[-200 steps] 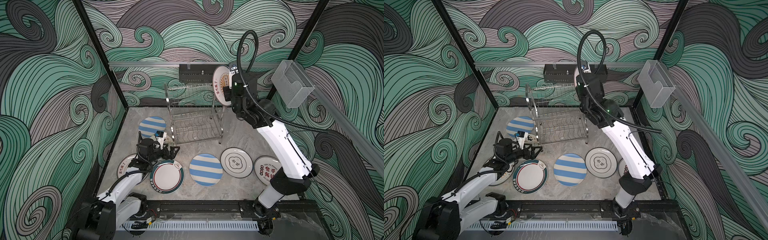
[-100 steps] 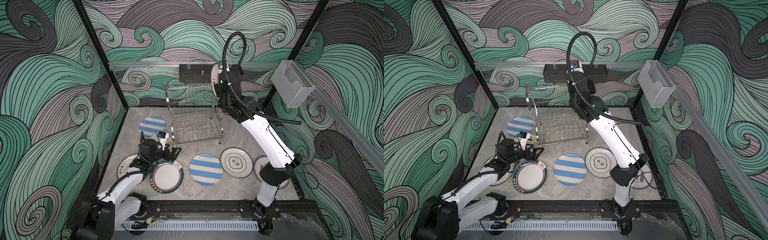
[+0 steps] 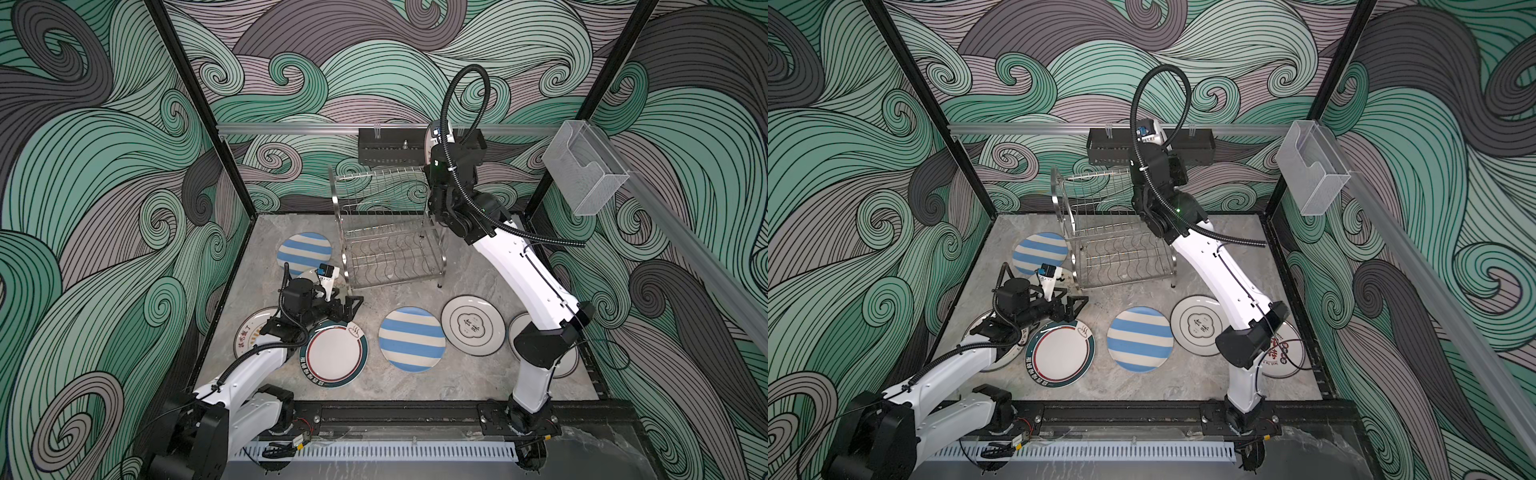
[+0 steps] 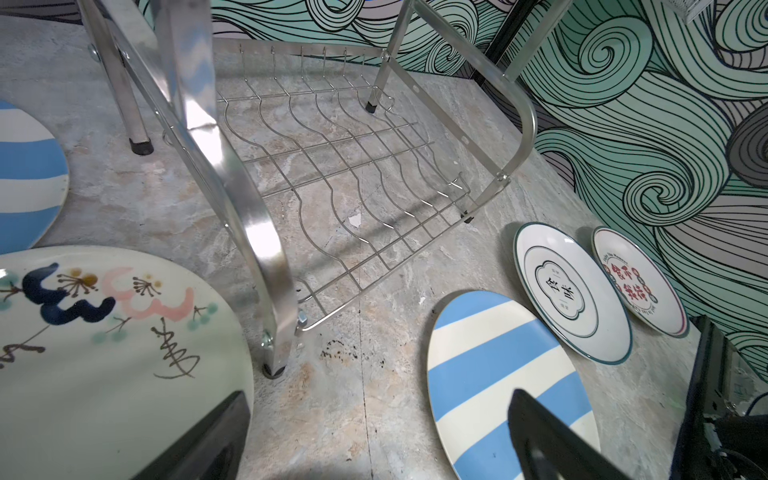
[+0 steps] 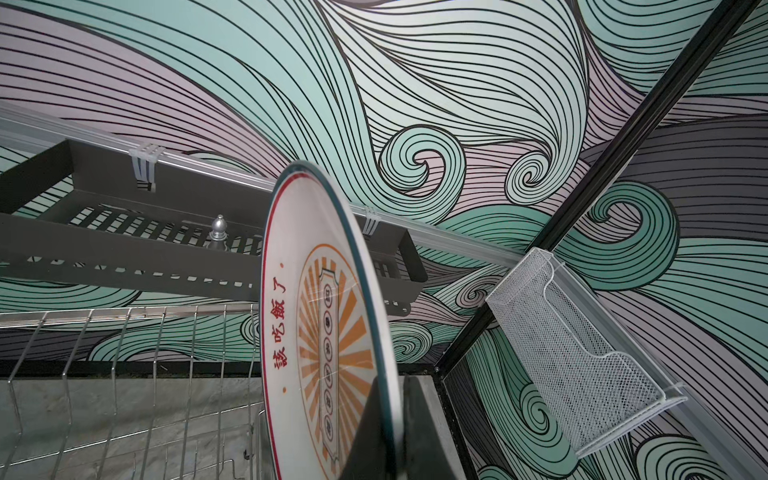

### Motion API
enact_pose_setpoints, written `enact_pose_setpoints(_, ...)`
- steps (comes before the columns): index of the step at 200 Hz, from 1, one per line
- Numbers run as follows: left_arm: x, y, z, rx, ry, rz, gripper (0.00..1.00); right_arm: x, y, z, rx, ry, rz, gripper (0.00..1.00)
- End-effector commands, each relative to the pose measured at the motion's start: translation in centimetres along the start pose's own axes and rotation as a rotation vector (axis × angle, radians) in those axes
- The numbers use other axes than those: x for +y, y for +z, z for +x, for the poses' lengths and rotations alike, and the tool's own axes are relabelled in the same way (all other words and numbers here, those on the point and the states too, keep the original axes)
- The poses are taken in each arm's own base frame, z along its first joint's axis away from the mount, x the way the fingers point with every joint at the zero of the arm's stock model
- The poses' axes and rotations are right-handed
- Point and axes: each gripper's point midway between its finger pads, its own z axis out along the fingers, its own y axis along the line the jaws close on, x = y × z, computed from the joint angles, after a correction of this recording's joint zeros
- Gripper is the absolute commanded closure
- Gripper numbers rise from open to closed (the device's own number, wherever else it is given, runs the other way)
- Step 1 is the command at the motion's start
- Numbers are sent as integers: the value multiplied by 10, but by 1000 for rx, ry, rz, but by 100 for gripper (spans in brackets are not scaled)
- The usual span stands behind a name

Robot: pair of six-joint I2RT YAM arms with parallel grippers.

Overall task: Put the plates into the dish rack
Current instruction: 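Lower the sunburst plate upright into the rack's upper tier slots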

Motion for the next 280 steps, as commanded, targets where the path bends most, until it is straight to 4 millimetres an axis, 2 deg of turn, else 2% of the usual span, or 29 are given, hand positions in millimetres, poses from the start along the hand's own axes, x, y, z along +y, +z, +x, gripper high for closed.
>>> enact_pose_setpoints(1,-4,-1,-8,-5,26,-3,2,-10,-2,-9,-24,67,42,100)
enact_pose_setpoints(151,-6,-2,-8,-8,35,-5,1,17,16,21,32,48,29,100)
enact_pose_setpoints(232,-5,-2,-8,-8,37,-6,1,23,22,40,70,38,27,100)
enact_pose_setpoints(280,-6,-2,-8,-9,38,-6,1,26,23,44,79,24,17,100)
